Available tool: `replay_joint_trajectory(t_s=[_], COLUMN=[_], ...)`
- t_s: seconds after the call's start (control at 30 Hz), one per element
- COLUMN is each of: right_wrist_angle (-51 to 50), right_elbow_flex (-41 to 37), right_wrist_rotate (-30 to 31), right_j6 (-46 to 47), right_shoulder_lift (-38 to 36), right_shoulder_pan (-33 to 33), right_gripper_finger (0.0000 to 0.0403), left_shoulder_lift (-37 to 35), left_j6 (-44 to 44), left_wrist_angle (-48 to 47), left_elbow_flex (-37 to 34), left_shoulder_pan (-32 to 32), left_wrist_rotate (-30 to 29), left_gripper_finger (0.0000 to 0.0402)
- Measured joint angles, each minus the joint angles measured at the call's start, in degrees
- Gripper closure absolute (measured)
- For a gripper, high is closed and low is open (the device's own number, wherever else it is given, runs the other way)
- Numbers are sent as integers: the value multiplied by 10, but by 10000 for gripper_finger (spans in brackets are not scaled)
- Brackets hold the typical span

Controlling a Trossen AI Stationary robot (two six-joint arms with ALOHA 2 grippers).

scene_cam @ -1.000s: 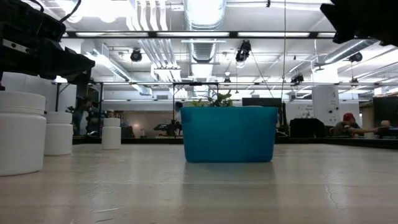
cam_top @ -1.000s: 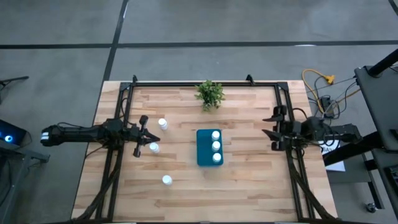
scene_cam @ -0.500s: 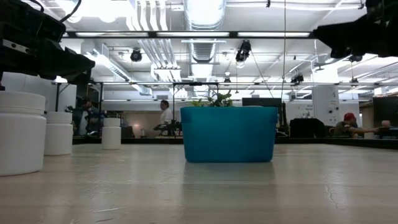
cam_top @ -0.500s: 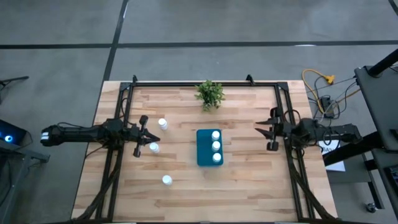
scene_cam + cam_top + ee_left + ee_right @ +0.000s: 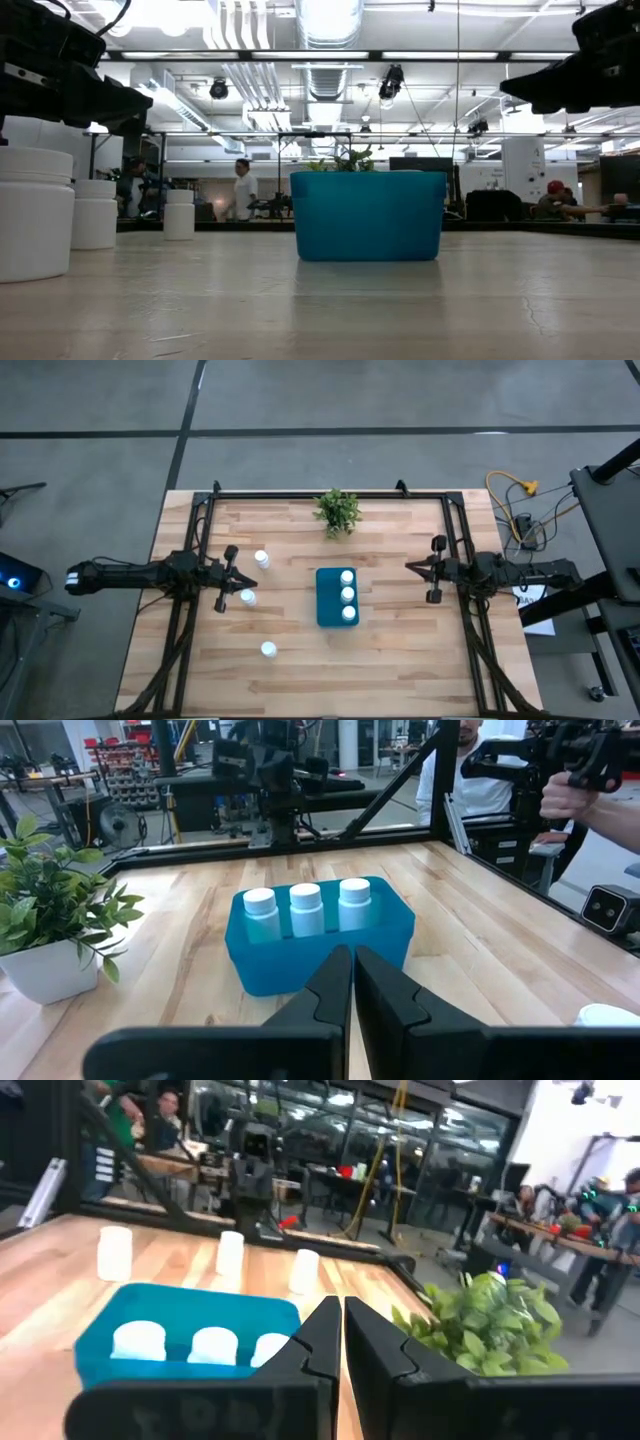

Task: Pick and place pill bottles into a basket
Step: Put the white medicine bottle into the blue bin

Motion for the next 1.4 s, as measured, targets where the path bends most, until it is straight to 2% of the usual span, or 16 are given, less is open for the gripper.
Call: replay_joint_trajectory(t_s=[0.47,1.0,1.4], right_wrist_angle=[0,1,1], right_elbow_flex=[0,0,0], right_wrist_rotate=[1,12,11], right_j6=[7,13,18], right_shoulder_lift=[22,52,52], right_shoulder_pan=[0,0,-6], right_gripper_finger=[394,394,394], left_shoulder_lift=[-1,-1,4], left_j6=[-2,-3,-3], left_wrist_angle=[1,49,50], left_elbow_flex=[0,0,33], left_shoulder_pan=[0,0,0], left_wrist_rotate=[0,-14,-15], left_gripper_finger=[402,402,402])
